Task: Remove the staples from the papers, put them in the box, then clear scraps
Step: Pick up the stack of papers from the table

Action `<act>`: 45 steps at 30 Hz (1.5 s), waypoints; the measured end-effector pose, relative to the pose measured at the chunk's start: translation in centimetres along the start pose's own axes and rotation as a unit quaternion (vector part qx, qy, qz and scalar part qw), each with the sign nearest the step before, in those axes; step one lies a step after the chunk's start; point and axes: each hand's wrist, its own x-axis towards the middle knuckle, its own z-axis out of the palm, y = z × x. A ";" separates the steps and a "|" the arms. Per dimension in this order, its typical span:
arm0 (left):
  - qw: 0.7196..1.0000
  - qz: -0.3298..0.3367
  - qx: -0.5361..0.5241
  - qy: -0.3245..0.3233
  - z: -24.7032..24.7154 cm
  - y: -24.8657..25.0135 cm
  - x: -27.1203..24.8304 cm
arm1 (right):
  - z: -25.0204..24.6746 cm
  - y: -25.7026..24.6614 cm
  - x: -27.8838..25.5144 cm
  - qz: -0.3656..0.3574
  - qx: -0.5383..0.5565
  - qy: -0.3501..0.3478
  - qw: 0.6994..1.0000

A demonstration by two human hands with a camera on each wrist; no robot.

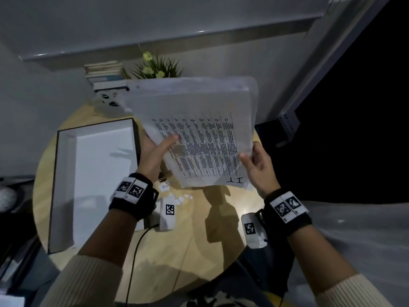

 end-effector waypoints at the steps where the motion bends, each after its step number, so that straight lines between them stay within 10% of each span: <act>1: 1.000 0.007 0.020 -0.009 0.1 0.2 -0.1 | 0.0 0.1 0.0 0.001 0.001 0.010 1.000; 19: 0.993 0.056 0.028 0.096 2.2 -0.5 -2.1 | 3.0 -1.6 1.0 -0.038 0.005 0.111 0.993; 45: 0.993 -0.012 0.109 0.038 1.9 -3.3 -0.2 | 2.9 -1.4 2.6 0.024 -0.023 0.110 0.993</act>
